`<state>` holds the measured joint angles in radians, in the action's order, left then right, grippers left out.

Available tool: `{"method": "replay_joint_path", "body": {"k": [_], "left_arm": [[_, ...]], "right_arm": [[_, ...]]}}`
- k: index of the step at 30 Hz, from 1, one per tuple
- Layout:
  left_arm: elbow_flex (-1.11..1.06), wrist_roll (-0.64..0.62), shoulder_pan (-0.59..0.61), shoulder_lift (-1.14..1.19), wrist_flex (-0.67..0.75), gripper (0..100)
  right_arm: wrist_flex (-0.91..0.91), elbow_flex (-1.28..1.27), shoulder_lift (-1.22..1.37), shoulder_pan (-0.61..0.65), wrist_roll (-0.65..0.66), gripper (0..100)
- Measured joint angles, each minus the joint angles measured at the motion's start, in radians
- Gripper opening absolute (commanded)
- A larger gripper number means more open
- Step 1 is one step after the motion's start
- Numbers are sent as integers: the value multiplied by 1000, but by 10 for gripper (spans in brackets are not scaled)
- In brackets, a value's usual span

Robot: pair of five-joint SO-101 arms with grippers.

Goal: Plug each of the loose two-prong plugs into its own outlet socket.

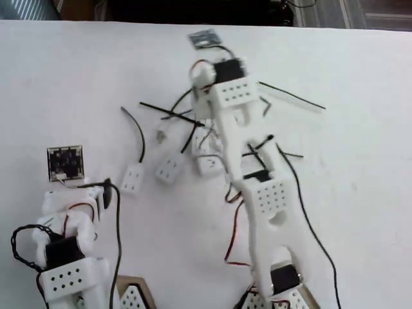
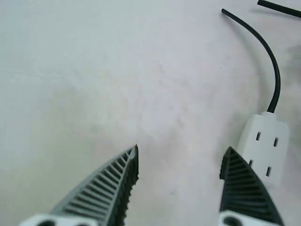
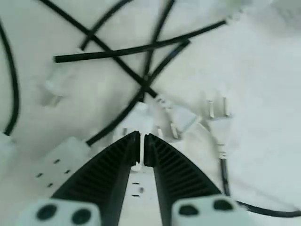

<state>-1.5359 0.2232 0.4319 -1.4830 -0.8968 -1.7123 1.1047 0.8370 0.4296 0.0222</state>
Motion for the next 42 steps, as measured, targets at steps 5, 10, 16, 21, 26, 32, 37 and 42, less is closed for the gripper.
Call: {"method": "replay_joint_path", "body": {"k": [5, 10, 16, 21, 26, 32, 37, 42], "left_arm": [[0, 0, 0, 0, 0, 285], [0, 0, 0, 0, 0, 285], [0, 0, 0, 0, 0, 285], [0, 0, 0, 0, 0, 285], [0, 0, 0, 0, 0, 284], [0, 0, 0, 0, 0, 284], [0, 0, 0, 0, 0, 283], [0, 0, 0, 0, 0, 283]], "right_arm": [[72, 0, 0, 103, -161, 196], [130, 0, 37, 176, -285, 171], [261, -2, 126, 195, -331, 166], [334, -2, 180, 199, -336, 166], [362, -2, 241, 196, -336, 166], [368, 0, 269, 195, -336, 54], [365, 5, 272, 146, -336, 16], [250, 60, 269, 130, -264, 18]]}}
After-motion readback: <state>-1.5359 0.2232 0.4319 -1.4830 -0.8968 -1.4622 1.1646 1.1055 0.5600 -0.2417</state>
